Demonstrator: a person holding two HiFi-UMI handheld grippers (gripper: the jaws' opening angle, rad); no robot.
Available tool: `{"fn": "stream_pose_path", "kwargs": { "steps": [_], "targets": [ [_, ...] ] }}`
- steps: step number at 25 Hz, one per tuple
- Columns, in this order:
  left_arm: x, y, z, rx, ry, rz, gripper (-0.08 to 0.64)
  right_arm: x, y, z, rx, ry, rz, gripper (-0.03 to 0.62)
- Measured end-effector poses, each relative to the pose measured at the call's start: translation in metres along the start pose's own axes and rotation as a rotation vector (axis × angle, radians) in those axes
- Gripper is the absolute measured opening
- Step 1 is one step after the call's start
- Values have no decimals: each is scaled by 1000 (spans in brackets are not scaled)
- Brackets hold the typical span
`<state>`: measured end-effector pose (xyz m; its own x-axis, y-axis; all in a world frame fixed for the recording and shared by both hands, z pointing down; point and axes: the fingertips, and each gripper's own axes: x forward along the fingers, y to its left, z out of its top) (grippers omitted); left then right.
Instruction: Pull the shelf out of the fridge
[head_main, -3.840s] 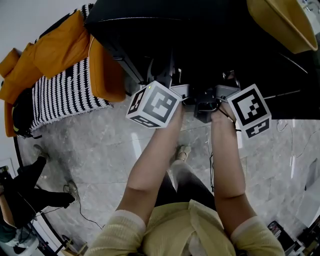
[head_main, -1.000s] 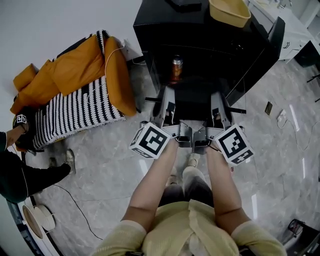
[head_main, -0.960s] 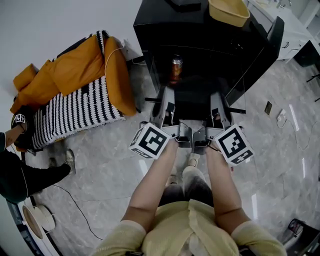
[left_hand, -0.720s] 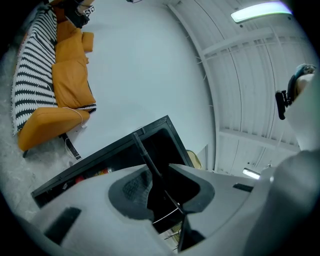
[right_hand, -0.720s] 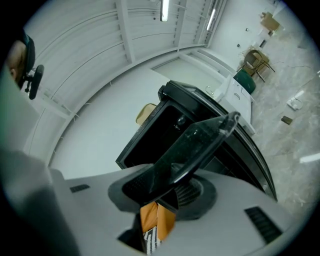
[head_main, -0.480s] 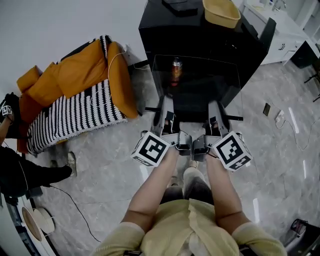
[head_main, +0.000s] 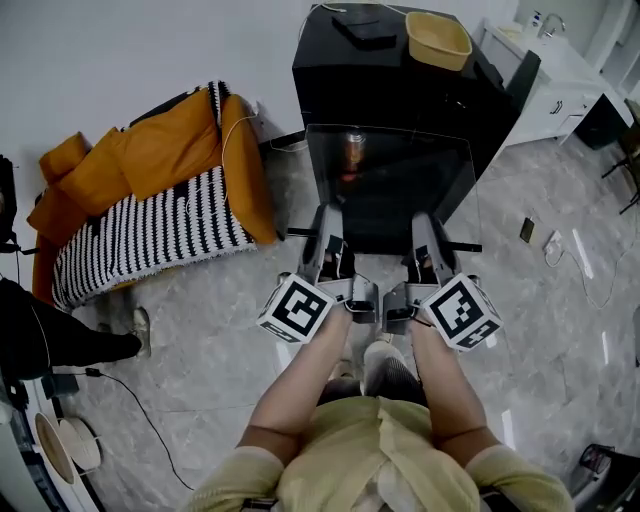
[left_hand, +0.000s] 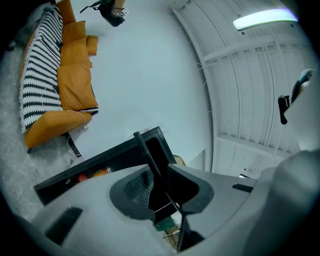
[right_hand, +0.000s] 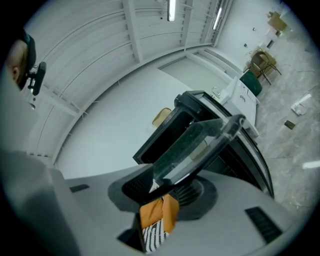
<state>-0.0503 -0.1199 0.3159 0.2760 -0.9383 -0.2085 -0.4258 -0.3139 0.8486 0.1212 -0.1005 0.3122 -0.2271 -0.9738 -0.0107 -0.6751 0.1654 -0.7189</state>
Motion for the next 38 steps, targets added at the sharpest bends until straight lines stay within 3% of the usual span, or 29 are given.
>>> {"fn": "stream_pose_path", "kwargs": {
  "steps": [18, 38],
  "targets": [
    [-57, -28, 34, 27, 10, -17, 95, -47, 54, -14, -23, 50, 47, 126],
    [-89, -27, 35, 33, 45, -9, 95, -76, 66, -29, -51, 54, 44, 126]
  ]
}}
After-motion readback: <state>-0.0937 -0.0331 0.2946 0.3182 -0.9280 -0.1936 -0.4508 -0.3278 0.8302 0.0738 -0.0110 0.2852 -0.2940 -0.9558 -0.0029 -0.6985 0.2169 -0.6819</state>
